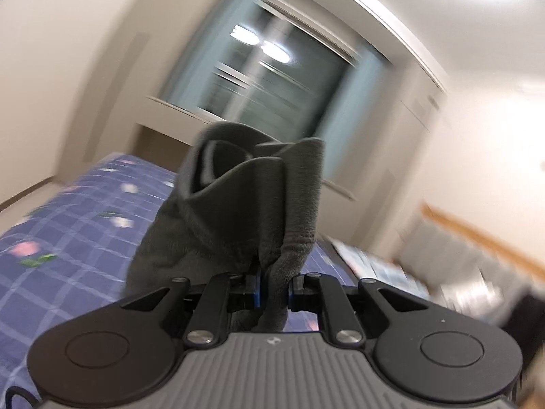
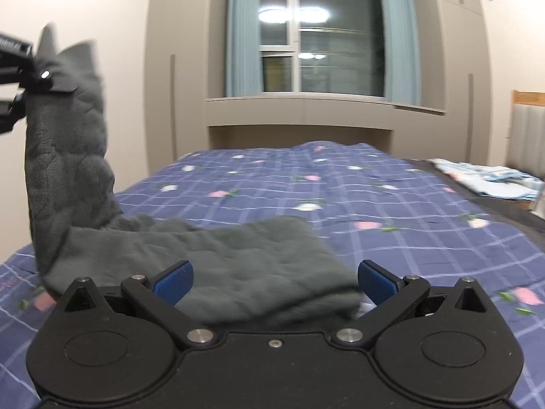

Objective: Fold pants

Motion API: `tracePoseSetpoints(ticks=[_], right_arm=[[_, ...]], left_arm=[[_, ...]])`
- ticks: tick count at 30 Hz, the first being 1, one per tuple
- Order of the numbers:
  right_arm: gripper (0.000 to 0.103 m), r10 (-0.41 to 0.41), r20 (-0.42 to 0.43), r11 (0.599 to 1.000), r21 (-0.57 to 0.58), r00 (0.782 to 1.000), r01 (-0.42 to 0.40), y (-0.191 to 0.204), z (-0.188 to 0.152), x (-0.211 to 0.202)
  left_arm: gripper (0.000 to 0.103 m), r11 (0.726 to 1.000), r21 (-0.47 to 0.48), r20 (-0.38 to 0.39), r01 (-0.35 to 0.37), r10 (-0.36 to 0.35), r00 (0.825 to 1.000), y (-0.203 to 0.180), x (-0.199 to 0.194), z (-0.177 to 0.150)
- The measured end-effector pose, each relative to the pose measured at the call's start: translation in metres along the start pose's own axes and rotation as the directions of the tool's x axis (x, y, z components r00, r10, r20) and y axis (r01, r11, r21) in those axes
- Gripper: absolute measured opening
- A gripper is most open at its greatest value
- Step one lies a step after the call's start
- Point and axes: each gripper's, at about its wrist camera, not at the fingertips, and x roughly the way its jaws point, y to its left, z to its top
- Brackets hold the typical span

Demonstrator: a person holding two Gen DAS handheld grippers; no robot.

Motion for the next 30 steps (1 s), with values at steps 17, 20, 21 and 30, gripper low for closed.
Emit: tracePoseSetpoints(ticks=[17,20,21,30], right_arm=[[0.103,-0.121,-0.055,0.983,0.132,0.991,0.127,-0.071,-0.032,-0.025],[0.103,-0.119,-0.064,0.985,0.115,0.991,0.126,-0.068,-0.032,-0.023],[0.103,-0.121,-0.063,0.986,0.109,0.991,0.127,-0.067,-0.032,-0.023],[0.103,-0.108,-0.059,0.989,0.097,0.992,0.113,-0.059,-0.026,-0.025]], left_arm=[[0.032,0.978,0.208,-0.469,0.018,0.083,0.879,-0.071,0.104,-0.099],[0.071,0.983,0.177,-0.486,0.042,0.051,0.873,-0.07,0.102,-0.092],[0.079,0.987,0.154,-0.489,0.046,0.035,0.872,-0.068,0.101,-0.089],[0.102,0.998,0.06,-0.417,-0.005,0.03,0.908,-0.043,0.071,-0.043]])
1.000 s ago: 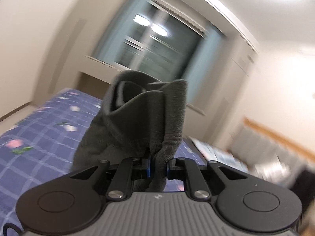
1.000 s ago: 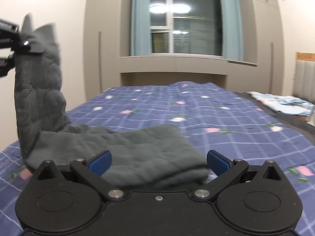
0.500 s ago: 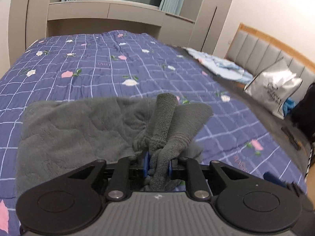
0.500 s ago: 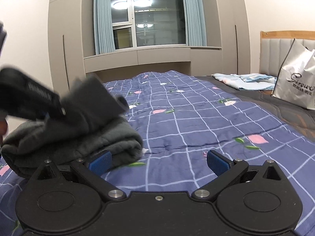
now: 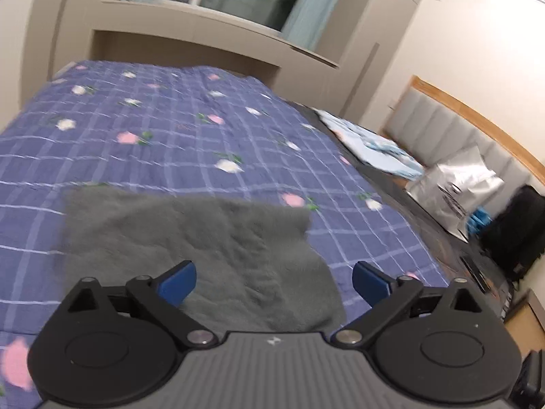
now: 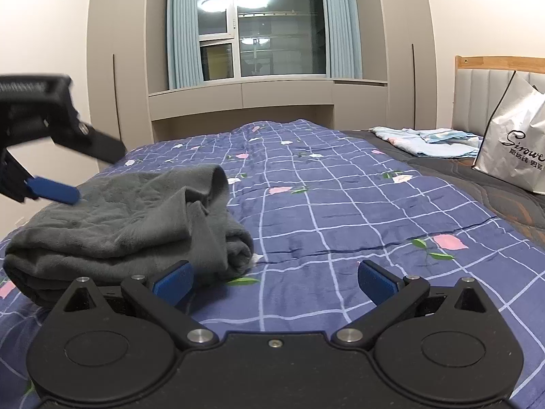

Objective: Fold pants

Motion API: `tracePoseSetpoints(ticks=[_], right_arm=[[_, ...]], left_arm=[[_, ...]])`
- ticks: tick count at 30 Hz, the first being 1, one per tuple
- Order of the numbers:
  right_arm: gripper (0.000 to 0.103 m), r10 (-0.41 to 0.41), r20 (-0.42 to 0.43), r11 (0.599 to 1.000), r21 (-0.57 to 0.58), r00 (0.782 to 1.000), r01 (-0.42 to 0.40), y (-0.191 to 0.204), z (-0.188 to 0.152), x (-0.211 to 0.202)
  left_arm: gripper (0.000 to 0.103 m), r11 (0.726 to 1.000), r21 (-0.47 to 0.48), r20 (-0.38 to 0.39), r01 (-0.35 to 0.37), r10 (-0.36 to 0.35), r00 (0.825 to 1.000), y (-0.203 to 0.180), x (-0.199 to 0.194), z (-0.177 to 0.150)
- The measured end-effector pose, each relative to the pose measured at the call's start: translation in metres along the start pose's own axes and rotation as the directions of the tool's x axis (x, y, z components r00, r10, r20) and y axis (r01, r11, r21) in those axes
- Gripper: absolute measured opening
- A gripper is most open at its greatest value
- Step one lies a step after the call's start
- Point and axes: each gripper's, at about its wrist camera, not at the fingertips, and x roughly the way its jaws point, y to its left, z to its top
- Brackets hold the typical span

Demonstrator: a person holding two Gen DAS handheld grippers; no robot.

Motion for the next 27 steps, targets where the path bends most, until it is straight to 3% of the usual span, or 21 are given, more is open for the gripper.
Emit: tracePoseSetpoints(ticks=[3,7,12,16,19,22,25,27], right_arm=[[0.103,0.029,0.003,1.0,-0.001,1.0,-0.029,0.005,0.003,0.0],[0.103,0.129,0.002,0.992,0.015,0.992,-0.129,0.011,0.016,0.006],[0.103,0.28,-0.041,0.96,-0.008,0.959,-0.281,0.025,0.048,0.036],[0.103,0.343,-0.103,0.937,-0.039,0.934,-0.348,0.035,0.07,0.074],[0.103,0.321,-0.174,0.942,-0.05,0.931,-0.333,0.036,0.079,0.112],[0.102,0.321,-0.216,0.945,0.015,0.922,-0.326,0.029,0.082,0.14],[0.094,0.347,-0.218,0.938,0.077,0.912,-0.338,0.02,0.085,0.154],[0.083,0.367,-0.215,0.93,0.089,0.905,-0.356,0.019,0.087,0.158]], left_arm=[[0.102,0.996,-0.012,0.021,-0.089,0.089,0.996,0.018,-0.018,0.008],[0.102,0.973,-0.041,0.036,-0.227,0.228,0.973,0.051,-0.036,0.01],[0.102,0.942,-0.15,-0.011,-0.301,0.303,0.953,0.107,-0.041,0.002],[0.102,0.927,-0.25,-0.065,-0.28,0.272,0.96,0.14,-0.032,-0.016],[0.102,0.941,-0.255,-0.074,-0.222,0.21,0.975,0.146,-0.025,-0.026],[0.102,0.962,-0.21,-0.084,-0.176,0.162,0.983,0.141,-0.017,-0.027],[0.102,0.973,-0.191,-0.132,-0.133,0.109,0.985,0.137,-0.003,-0.031],[0.102,0.977,-0.191,-0.17,-0.096,0.063,0.983,0.136,0.007,-0.034]])
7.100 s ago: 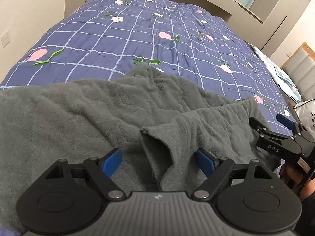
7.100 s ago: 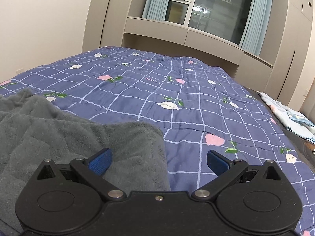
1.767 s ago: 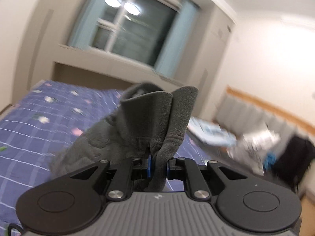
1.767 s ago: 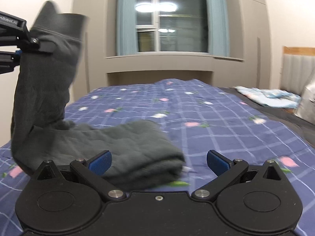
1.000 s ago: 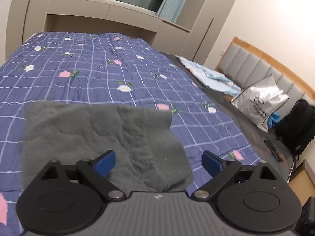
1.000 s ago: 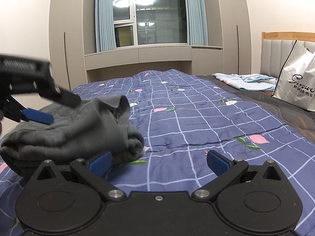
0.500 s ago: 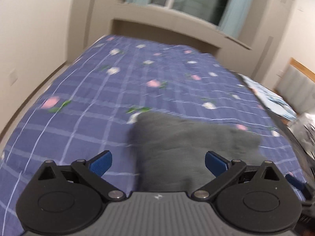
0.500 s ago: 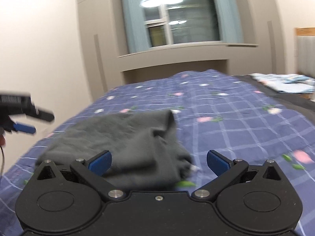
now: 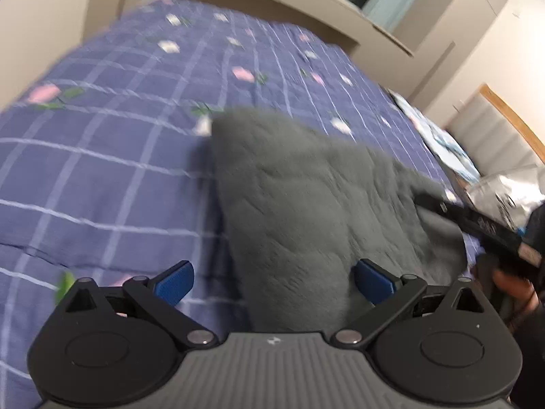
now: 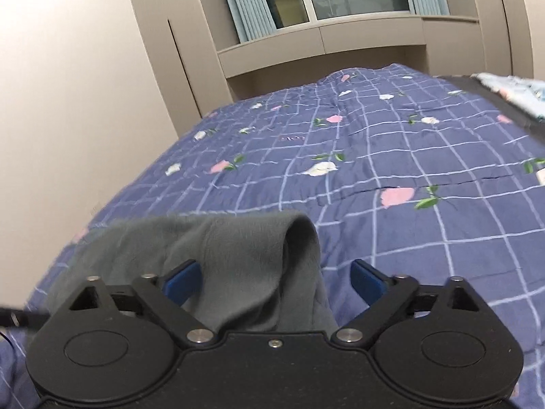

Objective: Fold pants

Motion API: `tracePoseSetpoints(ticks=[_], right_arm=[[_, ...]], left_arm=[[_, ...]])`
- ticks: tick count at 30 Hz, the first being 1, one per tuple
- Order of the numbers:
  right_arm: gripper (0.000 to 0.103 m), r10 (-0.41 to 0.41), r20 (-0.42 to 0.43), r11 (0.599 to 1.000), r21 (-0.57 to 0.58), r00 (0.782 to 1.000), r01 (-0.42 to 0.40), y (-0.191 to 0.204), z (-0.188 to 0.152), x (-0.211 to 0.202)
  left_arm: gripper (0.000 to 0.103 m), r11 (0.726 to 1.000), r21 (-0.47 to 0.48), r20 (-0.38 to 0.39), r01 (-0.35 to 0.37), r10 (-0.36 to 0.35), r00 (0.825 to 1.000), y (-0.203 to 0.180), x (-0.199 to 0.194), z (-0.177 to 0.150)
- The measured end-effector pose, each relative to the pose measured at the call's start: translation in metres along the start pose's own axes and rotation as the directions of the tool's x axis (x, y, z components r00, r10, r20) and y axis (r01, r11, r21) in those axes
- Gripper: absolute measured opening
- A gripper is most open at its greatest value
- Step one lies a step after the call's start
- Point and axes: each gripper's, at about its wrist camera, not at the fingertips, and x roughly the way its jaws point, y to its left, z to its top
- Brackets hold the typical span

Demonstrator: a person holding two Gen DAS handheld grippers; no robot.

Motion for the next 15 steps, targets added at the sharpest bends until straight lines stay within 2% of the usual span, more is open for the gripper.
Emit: tracePoseSetpoints(ticks=[4,5,6,9,15], right_arm=[[0.065,-0.001,-0.007,0.997,-0.079,1.0,0.0,0.011,0.003,0.001],[0.055,-0.003,0.0,0.995,-0.103,1.0,0.003,0.014,0.004,0.0],[0.039,-0.014,0.009,0.992,-0.122,1.0,0.014,0.017,0.006,-0.003],[0.019,-0.018,0.022,0.991,-0.129,1.0,0.021,0.018,0.016,-0.007],[0.011,-0.009,0.055,0.976,-0.218,0.998,0.021,0.035,0.044,-0.005]], left_arm=[[0.101,0.998,-0.022,-0.055,0.063,-0.064,0.996,-0.001,0.015,-0.004],[0.101,0.997,-0.029,-0.062,0.074,-0.076,0.995,-0.001,0.017,-0.005],[0.1,0.996,-0.031,-0.066,0.08,-0.082,0.994,-0.001,0.02,-0.005],[0.098,0.996,-0.023,-0.066,0.092,-0.093,0.993,-0.005,0.024,-0.005],[0.097,0.995,-0.063,-0.059,0.08,-0.084,0.995,-0.01,0.027,0.001]])
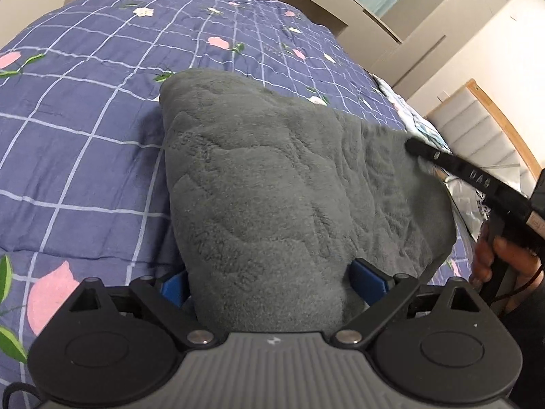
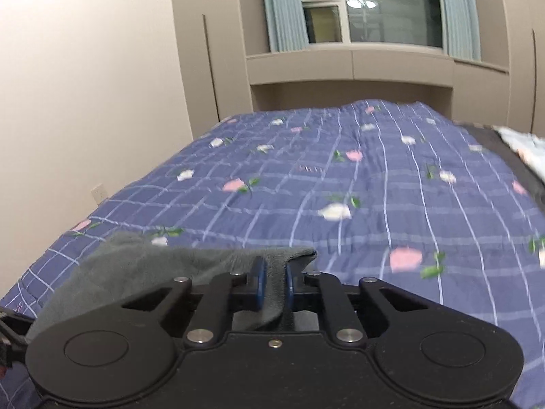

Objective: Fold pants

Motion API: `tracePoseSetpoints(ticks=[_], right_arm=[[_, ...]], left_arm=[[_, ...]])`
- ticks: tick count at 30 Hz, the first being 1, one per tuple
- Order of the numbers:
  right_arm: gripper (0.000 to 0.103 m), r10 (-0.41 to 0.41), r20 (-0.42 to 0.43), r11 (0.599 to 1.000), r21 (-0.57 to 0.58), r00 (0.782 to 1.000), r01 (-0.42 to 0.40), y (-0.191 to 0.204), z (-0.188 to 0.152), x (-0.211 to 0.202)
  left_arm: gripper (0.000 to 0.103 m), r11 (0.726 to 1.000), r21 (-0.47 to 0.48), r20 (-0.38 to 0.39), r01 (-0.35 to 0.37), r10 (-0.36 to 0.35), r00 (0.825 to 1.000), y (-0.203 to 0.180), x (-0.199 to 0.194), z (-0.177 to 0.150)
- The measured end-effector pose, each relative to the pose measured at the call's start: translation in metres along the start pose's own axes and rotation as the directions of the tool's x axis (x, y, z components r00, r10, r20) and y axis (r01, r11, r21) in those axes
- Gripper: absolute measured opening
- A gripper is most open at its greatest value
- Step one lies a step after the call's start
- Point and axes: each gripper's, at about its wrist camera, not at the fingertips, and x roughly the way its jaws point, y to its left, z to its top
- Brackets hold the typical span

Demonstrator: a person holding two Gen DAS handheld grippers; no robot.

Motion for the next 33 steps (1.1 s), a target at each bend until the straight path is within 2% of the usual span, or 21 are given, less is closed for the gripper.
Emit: tracePoseSetpoints(ticks=[3,5,7,10,11,12,15,20,21,24,27,30,33], right_arm=[[0.011,0.002,0.03,0.998,-0.064,1.0,0.0,0.011,0.015,0.008],[0.013,-0.017,0.008,0.994,-0.111,1.0,0.018,0.017,0.016,0.022],[0.019,-0.063,-0.03,0.987,-0.147,0.998,0.058,0.019,0.007,0.035],[0.04,-0.07,-0.032,0.994,-0.086,0.997,0.067,0.011,-0.008,0.029],[0.056,-0.06,-0.023,0.996,-0.063,0.998,0.058,0.008,-0.012,0.021],[0.067,-0.052,-0.001,0.997,-0.049,0.999,0.052,0.007,-0.015,0.01],[0.076,-0.04,0.06,0.998,-0.043,0.997,0.042,0.011,-0.027,-0.025],[0.076,0.031,0.068,0.996,0.078,0.997,-0.037,0.017,-0.051,-0.064],[0.073,0.049,0.063,0.993,0.1,0.997,-0.055,0.019,-0.057,-0.068],[0.061,0.075,0.044,0.987,0.14,0.996,-0.081,0.026,-0.069,-0.068],[0.044,0.024,0.013,0.972,0.236,1.0,-0.026,0.026,-0.078,-0.06],[0.043,0.032,0.044,0.938,0.344,0.999,-0.045,0.021,-0.088,-0.067],[0.043,0.043,0.027,0.938,0.344,0.999,-0.05,0.022,-0.092,-0.068]], left_arm=[[0.097,1.0,-0.019,-0.001,-0.017,0.017,1.0,-0.002,0.003,0.003],[0.097,0.999,-0.023,-0.009,-0.031,0.031,0.999,-0.003,0.006,0.004],[0.097,0.999,-0.022,-0.012,-0.026,0.026,1.0,-0.002,0.005,0.005],[0.098,1.0,-0.023,-0.017,-0.014,0.014,1.0,0.002,0.0,0.006],[0.099,1.0,-0.024,-0.015,-0.014,0.014,1.0,0.003,-0.002,0.007],[0.099,1.0,-0.025,-0.009,-0.017,0.017,1.0,0.003,-0.006,0.008],[0.101,0.999,-0.013,0.05,-0.044,0.045,0.998,0.001,-0.02,0.013],[0.102,0.99,-0.023,0.208,-0.142,0.143,0.968,0.002,-0.046,0.019],[0.102,0.988,-0.035,0.223,-0.152,0.156,0.962,0.005,-0.048,0.02],[0.102,0.977,-0.073,0.197,-0.199,0.21,0.958,0.013,-0.045,0.022],[0.102,0.977,-0.071,0.183,-0.199,0.209,0.961,0.016,-0.04,0.017],[0.102,0.98,-0.043,0.179,-0.196,0.201,0.963,0.011,-0.035,0.014],[0.102,0.981,-0.024,0.158,-0.19,0.192,0.969,0.007,-0.029,0.011]])
